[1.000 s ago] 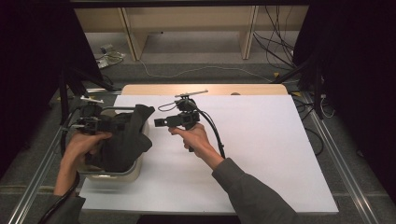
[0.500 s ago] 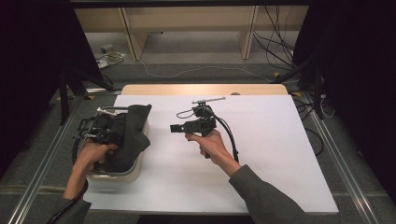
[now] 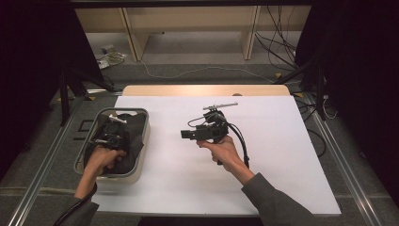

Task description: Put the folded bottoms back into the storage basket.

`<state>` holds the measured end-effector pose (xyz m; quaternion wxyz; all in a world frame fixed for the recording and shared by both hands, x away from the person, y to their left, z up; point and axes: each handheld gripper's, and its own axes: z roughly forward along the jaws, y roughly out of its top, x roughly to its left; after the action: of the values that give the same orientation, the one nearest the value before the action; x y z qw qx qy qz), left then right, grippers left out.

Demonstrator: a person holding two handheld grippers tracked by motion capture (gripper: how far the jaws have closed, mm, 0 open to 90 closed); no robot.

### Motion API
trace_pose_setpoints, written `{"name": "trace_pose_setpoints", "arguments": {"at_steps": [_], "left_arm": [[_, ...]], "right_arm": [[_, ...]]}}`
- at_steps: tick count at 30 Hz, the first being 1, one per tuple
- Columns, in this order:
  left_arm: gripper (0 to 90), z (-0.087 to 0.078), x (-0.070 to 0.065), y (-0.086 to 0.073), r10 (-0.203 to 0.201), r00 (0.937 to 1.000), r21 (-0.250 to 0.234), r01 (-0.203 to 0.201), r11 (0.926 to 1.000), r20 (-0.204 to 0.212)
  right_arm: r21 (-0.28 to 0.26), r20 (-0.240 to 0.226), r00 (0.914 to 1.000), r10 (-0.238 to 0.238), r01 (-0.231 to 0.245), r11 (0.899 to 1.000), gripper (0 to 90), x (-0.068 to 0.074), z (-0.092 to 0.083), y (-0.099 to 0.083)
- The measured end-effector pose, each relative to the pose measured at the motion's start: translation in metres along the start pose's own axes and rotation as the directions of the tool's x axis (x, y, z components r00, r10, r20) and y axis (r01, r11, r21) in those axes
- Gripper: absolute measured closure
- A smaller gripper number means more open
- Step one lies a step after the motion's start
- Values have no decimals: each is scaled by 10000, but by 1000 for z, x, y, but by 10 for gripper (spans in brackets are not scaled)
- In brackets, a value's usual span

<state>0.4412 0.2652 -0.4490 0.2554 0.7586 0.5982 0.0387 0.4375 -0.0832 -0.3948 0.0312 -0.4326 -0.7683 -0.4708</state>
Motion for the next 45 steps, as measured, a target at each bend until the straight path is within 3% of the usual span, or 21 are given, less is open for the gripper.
{"name": "trace_pose_setpoints", "arguments": {"at_steps": [3,8,11,20,25,33,35,42,45], "left_arm": [[893,0,2,0,-82,9999,-38,82,10000,114],[890,-3,-1,-1,-12,10000,-144,12,9999,-56],[873,-8,-2,-1,42,10000,-252,-43,9997,-28],[730,-36,-3,2,180,9996,-827,-197,9964,-214],[666,-55,-1,3,-69,9999,-1379,51,9904,-125],[486,-73,-4,6,-323,9992,-1617,283,9864,-225],[465,-76,-5,7,-393,9992,-1770,370,9835,-93],[363,-70,-21,11,-96,10000,-1574,98,9875,21],[361,-66,-26,11,40,10000,-1434,-39,9897,4]], "right_arm": [[-158,122,9999,48,-46,9999,254,-4,-7,-6],[-286,661,9972,-342,362,9989,254,-9,-17,-18],[-256,639,9976,-283,300,9992,253,-14,-20,-23],[-183,868,9949,-523,541,9984,252,-19,-30,-34],[-194,897,9947,-509,528,9984,247,-20,-31,-37],[-228,940,9944,-492,516,9984,245,-19,-33,-37],[-241,932,9947,-443,468,9986,244,-20,-34,-38],[-258,999,9940,-442,470,9986,240,-22,-35,-38],[-257,1027,9938,-429,458,9986,240,-21,-35,-39]]}}
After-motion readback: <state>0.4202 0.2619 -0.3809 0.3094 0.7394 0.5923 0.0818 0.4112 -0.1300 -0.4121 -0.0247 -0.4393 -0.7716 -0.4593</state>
